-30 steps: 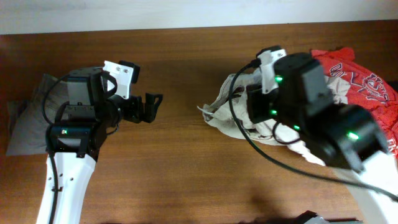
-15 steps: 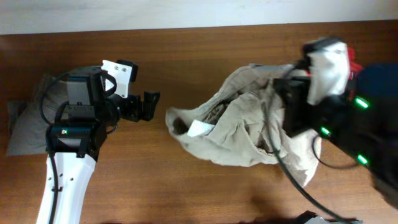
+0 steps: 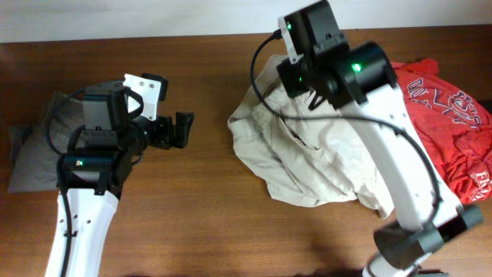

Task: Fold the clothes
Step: 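Grasp the beige shorts with the right gripper and drag them left, then release the shorts at table center and lift the right gripper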

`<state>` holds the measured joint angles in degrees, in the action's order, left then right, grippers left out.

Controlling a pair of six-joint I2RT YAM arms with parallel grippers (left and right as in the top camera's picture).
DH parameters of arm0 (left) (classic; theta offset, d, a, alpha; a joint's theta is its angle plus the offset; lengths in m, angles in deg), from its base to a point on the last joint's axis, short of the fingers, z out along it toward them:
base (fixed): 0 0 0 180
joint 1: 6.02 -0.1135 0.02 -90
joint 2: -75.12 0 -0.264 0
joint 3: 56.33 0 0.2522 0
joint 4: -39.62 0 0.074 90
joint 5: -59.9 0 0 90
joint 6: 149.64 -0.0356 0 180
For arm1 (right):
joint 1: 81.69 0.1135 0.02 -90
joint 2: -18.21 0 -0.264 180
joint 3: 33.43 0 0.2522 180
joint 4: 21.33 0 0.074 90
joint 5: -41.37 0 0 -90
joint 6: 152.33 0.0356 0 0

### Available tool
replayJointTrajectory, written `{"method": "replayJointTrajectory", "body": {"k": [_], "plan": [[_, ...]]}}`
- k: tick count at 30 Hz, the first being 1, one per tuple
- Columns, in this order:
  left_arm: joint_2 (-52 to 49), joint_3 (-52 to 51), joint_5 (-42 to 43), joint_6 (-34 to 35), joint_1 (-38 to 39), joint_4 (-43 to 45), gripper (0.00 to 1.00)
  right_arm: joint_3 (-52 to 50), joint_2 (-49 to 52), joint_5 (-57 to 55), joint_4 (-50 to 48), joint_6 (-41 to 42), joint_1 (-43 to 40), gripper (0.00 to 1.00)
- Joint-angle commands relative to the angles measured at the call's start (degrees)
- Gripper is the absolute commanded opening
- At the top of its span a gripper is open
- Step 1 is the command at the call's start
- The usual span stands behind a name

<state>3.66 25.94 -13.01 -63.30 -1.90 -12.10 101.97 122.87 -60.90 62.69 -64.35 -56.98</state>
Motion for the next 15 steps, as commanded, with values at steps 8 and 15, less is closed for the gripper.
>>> {"method": "replayJointTrajectory", "body": {"k": [8,15], "plan": [[1.09,1.18,-0.42,-1.11,0.24,-0.20,0.99,1.09,-3.15,17.99,8.66,4.63,-8.31,0.70],[1.09,1.18,-0.42,-1.11,0.22,-0.04,0.99,-6.88,0.44,16.41,6.27,3.78,-8.41,0.77]]}}
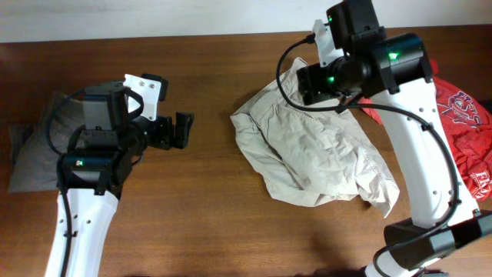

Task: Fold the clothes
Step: 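Release the shorts at table center and lift the right gripper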

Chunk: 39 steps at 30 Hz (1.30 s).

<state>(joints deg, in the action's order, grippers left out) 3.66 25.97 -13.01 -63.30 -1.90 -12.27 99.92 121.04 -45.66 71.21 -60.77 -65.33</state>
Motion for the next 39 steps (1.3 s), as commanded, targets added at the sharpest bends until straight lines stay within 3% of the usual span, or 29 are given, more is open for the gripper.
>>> {"method": "replayJointTrajectory", "body": {"k": [1,7,14,15,17,20,26,29,32,36,38,39], "plan": [[1.09,1.16,-0.42,-1.11,0.22,0.11,0.99,-6.43,3.06,0.57,-3.54,0.17,-0.26,0.78],[1.09,1.16,-0.39,-1.11,0.24,-0.07,0.99,-15.08,9.81,0.44,-12.33,-3.76,-1.44,0.79],[1.09,1.16,-0.39,-1.11,0.24,-0.04,0.99,-16.00,17.38,-1.75,-15.76,-10.32,-1.79,0.75],[1.09,1.16,-0.39,-1.11,0.24,-0.07,0.99,-16.00,17.86,-1.07,-15.82,-11.06,-1.84,0.65],[1.09,1.16,-0.39,-1.11,0.24,-0.09,0.99,-16.00,18.34,0.20,-15.15,-11.67,-1.81,0.34],[1.09,1.16,-0.42,-1.11,0.24,-0.07,0.99,-15.19,17.25,-1.31,-13.55,-10.93,-1.77,0.05],[1.09,1.16,-0.39,-1.11,0.24,0.02,0.99,-8.92,9.38,-23.63,-11.02,2.19,-3.43,0.04],[1.09,1.16,-0.39,-1.11,0.24,0.07,0.99,-6.64,5.09,-31.12,-14.43,1.33,-4.07,0.04],[1.09,1.16,-0.42,-1.11,0.24,0.11,0.99,-6.58,3.28,-31.12,-19.28,-4.20,-4.74,0.05],[1.09,1.16,-0.39,-1.11,0.24,-0.13,0.99,-6.80,4.66,-34.73,-22.03,-4.72,-6.14,0.05],[1.09,1.16,-0.39,-1.11,0.24,-0.33,0.99,-6.82,6.32,-34.86,-22.47,-4.46,-7.17,0.09],[1.09,1.16,-0.39,-1.11,0.24,-0.39,0.99,-6.82,6.91,-34.80,-22.34,-4.24,-7.52,0.23]]}}
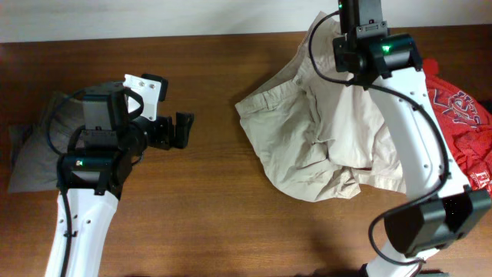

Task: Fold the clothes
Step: 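Release the shorts at table center and lift the right gripper, then reach the left gripper to the shorts' left waistband and grasp it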

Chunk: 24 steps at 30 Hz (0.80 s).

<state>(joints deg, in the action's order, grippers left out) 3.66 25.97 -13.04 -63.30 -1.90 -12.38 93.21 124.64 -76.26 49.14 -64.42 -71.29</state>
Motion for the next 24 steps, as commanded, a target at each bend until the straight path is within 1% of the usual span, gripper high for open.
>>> {"method": "replayJointTrajectory", "body": {"k": [1,2,3,5,7,10,11,13,18,22,24], "plan": [[1.09,1.16,-0.33,-1.11,0.24,-0.35,0.99,-0.11,4.11,-4.02,0.17,-0.35,-1.90,0.47],[1.07,1.16,-0.28,-1.11,0.24,-0.37,0.99,-0.11,4.55,-3.89,0.98,0.66,-2.16,0.56],[0.72,1.16,0.52,-1.14,0.24,-0.35,0.99,-0.09,4.52,-3.89,2.64,3.69,-2.21,0.64],[-0.17,1.14,1.86,-1.18,0.26,-0.17,0.99,-0.02,3.98,-3.87,4.39,7.06,-2.21,0.68],[-1.86,1.16,4.87,-4.76,0.55,0.07,0.99,-0.02,3.08,-1.84,6.64,9.62,-2.21,0.72],[-5.53,1.16,9.18,-9.75,2.12,1.81,0.99,-0.02,1.44,6.49,10.36,10.14,-2.21,0.72],[-7.98,1.16,9.29,-10.93,3.41,3.96,0.99,-0.02,0.57,11.08,12.17,10.14,-2.21,0.72],[-11.61,1.16,9.05,-12.50,4.98,7.28,0.99,-0.02,-0.44,16.68,14.19,10.14,-2.21,0.72],[-21.99,1.16,8.24,-12.72,7.80,17.86,0.99,-0.02,-2.19,27.28,18.47,10.12,-2.21,0.72],[-31.32,1.16,8.37,-11.93,9.51,29.64,0.99,-0.02,-3.58,32.70,21.64,10.10,-2.16,0.72],[-34.91,1.16,8.70,-10.73,10.54,34.45,0.96,-0.04,-4.26,34.58,22.91,10.08,-2.16,0.72]]}}
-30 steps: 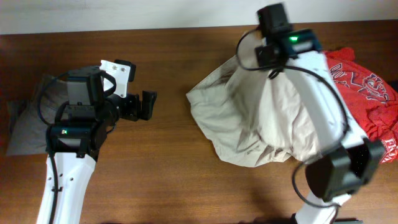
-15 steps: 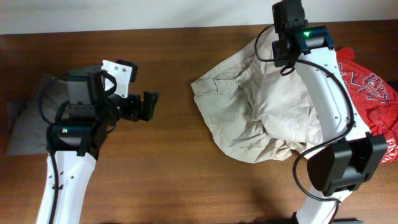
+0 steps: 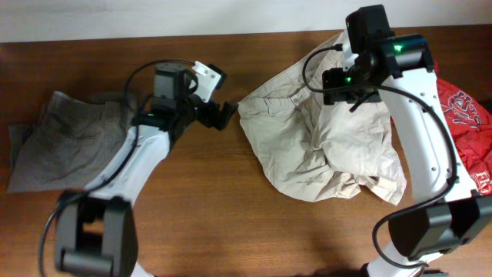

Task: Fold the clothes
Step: 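Reach the left gripper to the shorts' left waistband and grasp it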

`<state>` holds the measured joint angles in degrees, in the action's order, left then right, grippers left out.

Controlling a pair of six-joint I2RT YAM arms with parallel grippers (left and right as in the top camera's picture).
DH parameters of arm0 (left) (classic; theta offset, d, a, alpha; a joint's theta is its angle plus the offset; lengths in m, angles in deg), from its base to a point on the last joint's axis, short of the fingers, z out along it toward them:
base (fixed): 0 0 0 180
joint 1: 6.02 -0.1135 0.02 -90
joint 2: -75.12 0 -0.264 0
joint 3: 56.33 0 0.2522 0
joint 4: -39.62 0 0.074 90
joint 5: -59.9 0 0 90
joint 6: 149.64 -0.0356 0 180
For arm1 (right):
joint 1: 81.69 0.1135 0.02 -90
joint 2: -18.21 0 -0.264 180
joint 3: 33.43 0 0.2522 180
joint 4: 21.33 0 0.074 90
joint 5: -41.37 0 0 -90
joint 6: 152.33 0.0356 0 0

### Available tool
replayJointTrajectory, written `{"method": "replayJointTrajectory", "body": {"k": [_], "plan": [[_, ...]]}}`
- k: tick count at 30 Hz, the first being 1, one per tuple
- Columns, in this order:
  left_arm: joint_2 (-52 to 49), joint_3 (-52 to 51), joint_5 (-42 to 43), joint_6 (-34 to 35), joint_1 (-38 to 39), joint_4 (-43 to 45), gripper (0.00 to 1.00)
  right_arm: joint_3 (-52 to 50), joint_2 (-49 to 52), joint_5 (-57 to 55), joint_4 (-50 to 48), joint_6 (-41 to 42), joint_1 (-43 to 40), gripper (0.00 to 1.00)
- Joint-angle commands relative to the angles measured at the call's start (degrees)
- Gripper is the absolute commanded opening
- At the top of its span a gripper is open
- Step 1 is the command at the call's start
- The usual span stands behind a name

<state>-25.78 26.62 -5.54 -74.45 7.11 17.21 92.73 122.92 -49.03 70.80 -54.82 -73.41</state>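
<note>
A crumpled beige garment lies right of the table's middle. Its far part is drawn up to my right gripper, which is shut on the cloth, with the fingers mostly hidden under the wrist. My left gripper is open, with nothing between its fingers. It sits just left of the garment's left edge, close to the waistband corner. A grey garment lies flat at the far left, under the left arm's reach.
A red printed shirt lies bunched at the right edge, partly under the right arm. Bare wooden table runs along the front. The table's far edge meets a white wall just beyond the right wrist.
My left arm has stretched out to the right and farther back, and its open gripper is now beside the beige garment's left edge. The right gripper has moved slightly nearer, with the cloth in it.
My right gripper was over the far left of the bunched beige garment, then farther right with the cloth spread out. Then it was at the far edge with the cloth lifted. The left arm stayed by the grey garment until now, when it reached across.
</note>
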Motion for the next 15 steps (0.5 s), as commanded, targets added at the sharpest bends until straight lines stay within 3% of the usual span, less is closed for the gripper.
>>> {"method": "replayJointTrajectory", "body": {"k": [1,3,13,14,15], "plan": [[-7.21,0.52,1.20,0.61,2.08,6.91,0.95,0.44,-2.97,7.87,1.88,0.50,-0.04,0.72],[-11.39,0.81,1.11,1.44,3.65,9.77,0.94,0.44,-4.07,8.24,2.99,0.50,0.02,0.72],[-26.32,12.26,-0.20,13.55,6.25,6.38,0.94,0.44,-9.62,9.03,3.58,0.52,0.00,0.73],[-26.97,13.05,-0.13,13.55,6.29,6.01,0.93,0.44,-10.01,8.98,3.56,0.50,0.00,0.74],[-27.45,13.46,-0.15,13.55,6.38,6.01,0.82,0.44,-10.47,8.81,3.56,0.50,0.00,0.75]]}}
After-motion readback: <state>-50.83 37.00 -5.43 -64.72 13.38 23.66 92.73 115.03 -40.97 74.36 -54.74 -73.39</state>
